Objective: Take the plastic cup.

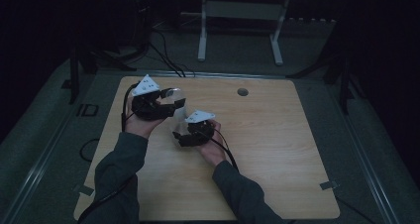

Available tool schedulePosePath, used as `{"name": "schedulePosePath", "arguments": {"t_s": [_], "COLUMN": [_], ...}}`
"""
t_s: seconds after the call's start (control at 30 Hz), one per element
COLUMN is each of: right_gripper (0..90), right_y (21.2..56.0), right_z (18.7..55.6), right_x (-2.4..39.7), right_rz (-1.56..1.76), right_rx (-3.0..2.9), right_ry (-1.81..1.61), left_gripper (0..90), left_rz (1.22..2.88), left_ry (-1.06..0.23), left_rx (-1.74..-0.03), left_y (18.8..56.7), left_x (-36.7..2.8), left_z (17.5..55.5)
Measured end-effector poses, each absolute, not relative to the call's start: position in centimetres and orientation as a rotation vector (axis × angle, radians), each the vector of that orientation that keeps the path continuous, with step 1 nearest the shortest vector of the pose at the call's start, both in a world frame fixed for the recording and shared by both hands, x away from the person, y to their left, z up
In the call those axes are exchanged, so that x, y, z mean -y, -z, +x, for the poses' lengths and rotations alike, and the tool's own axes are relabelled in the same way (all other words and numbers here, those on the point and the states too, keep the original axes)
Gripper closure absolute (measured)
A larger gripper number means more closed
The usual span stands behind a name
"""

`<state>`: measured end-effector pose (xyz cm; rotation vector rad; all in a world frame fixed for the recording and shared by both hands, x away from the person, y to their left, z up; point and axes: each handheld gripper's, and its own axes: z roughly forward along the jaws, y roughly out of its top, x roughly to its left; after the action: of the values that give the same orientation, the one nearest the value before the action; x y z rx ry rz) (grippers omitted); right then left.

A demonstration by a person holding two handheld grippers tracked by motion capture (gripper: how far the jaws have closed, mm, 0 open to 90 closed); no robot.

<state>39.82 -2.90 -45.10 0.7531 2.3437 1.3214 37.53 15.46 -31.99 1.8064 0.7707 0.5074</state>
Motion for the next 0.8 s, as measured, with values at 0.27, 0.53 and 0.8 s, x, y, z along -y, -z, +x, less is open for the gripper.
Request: {"name": "schedulePosePath", "arguments": {"t_s": [0.27, 0.53, 0.8], "right_gripper": [21.7, 21.9, 21.3], "right_y": [45.1, 44.9, 44.9], "right_z": [39.7, 39.5, 39.3], "right_x": [3.0, 3.4, 3.5], "right_rz": [0.760, 0.758, 0.751], "right_rx": [-2.342, -2.337, -2.339], "right_ry": [-1.336, -1.343, -1.342], "left_gripper": [41.4, 41.4, 41.4], "left_rz": [1.797, 1.781, 1.774], "left_ry": [-0.511, -0.505, -0.502], "left_rx": [-0.753, -0.748, -0.744], "left_y": [30.9, 30.1, 29.7], "left_x": [-15.6, -16.1, -16.3], "left_z": [37.2, 36.8, 36.6]}}
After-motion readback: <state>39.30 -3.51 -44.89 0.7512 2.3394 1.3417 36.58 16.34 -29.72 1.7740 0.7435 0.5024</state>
